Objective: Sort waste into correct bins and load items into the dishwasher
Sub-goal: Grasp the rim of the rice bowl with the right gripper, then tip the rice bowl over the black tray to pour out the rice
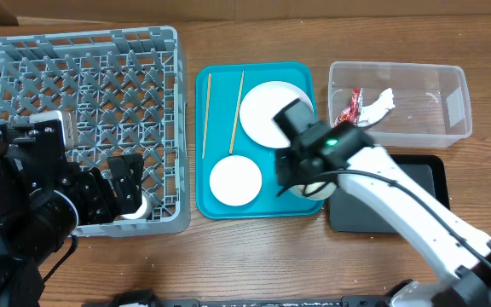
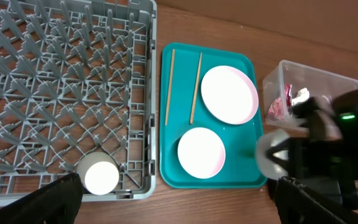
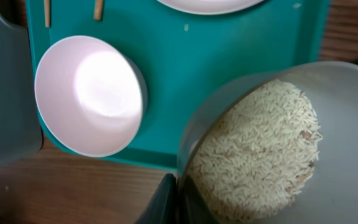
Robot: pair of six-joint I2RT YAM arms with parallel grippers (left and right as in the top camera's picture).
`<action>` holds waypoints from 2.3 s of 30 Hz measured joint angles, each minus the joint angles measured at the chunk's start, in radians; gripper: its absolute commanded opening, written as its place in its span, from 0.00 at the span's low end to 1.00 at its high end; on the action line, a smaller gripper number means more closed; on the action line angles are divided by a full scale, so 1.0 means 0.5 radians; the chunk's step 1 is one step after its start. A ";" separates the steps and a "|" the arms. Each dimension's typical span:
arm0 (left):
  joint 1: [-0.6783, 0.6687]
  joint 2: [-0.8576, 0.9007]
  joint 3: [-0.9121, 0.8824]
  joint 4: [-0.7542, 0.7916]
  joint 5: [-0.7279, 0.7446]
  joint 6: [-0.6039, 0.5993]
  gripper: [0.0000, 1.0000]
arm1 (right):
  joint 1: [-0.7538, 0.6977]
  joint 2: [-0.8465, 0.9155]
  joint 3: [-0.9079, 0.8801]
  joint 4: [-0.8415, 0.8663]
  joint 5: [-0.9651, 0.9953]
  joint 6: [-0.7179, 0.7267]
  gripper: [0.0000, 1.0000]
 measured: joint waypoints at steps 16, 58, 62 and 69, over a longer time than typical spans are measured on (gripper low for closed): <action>0.000 -0.001 0.000 0.000 0.000 0.000 1.00 | -1.147 -0.100 -0.171 -0.314 -1.115 -0.960 0.04; 0.000 0.002 0.000 -0.001 0.000 0.000 1.00 | -2.234 -0.101 -0.825 -0.475 -2.631 -2.041 0.04; 0.000 0.003 0.000 -0.001 0.000 0.001 1.00 | -2.248 -0.100 -0.826 -0.371 -2.638 -2.022 0.04; 0.000 0.003 0.000 -0.001 0.000 0.001 1.00 | -2.251 -0.098 -0.826 -0.513 -2.617 -2.075 0.04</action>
